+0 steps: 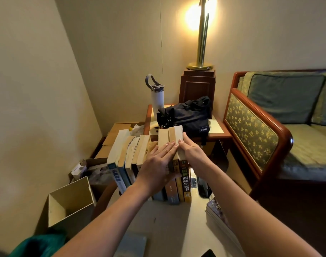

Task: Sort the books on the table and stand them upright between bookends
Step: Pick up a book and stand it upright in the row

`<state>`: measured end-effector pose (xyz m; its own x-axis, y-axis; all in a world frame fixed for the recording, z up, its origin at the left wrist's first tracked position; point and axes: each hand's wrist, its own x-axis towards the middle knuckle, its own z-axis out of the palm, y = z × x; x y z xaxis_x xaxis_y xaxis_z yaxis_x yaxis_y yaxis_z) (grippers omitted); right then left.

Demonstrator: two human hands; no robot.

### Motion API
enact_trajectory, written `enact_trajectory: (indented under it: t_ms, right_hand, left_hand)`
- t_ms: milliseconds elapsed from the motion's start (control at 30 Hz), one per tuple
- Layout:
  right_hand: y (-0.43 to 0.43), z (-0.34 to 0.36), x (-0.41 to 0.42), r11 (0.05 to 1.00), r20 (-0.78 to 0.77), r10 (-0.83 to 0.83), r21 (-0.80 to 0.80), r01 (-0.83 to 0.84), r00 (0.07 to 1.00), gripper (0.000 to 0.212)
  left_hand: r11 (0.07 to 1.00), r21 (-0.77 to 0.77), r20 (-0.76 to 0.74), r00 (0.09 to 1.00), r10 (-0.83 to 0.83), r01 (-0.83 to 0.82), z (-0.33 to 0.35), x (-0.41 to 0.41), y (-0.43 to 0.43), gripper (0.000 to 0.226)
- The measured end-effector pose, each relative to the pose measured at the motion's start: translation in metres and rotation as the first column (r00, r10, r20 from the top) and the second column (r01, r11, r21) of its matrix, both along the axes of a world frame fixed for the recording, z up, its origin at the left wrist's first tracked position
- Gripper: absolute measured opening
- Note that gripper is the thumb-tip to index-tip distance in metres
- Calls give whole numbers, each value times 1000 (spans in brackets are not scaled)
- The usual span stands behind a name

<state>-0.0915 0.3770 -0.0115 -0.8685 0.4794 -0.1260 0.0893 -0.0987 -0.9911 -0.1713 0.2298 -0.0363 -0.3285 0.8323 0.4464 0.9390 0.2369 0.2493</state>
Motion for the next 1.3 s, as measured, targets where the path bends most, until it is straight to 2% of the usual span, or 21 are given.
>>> enact_trajectory:
  t_ms: [233,367,533,767,933,1067,1167,1233,1300]
  right_hand:
    - [-4,-7,21,998,-19,-35,45,36,999,51]
    - [-8,-9,32,999,-27,-47,10,48,999,48]
    - [-17,-15,46,993,-23,-114,39,115,993,47]
    - [-27,-15,81,985,17,-126,124,123,992,47]
    - [-34,-14,121,969,25,-153,198,145,988,46]
    - [-35,-21,159,962,48,-180,219,165,983,44]
    - [-31,-31,189,935,84,-201,314,166,976,45]
    - [-26,-39,207,921,122,-211,358,156,970,48]
    - [-16,-49,224,902,172,-240,404,154,956,51]
  left_hand:
    - [997,-77,-29,999,15,-17,11,10,1,87]
    - [995,-93,-78,997,16,-23,11,13,1,87]
    - [995,-100,-142,990,8,-22,11,22,0,87]
    - [999,-47,-180,983,17,-26,13,48,-8,81]
    - [997,76,-62,998,19,-14,-3,84,-24,75]
    - [994,109,14,1000,9,-10,-29,118,-33,73]
    - [996,92,81,997,-19,12,-43,144,-30,73]
    - [998,62,223,975,-23,9,-50,160,-25,76]
    - [1000,15,402,916,4,-11,-59,174,-17,83]
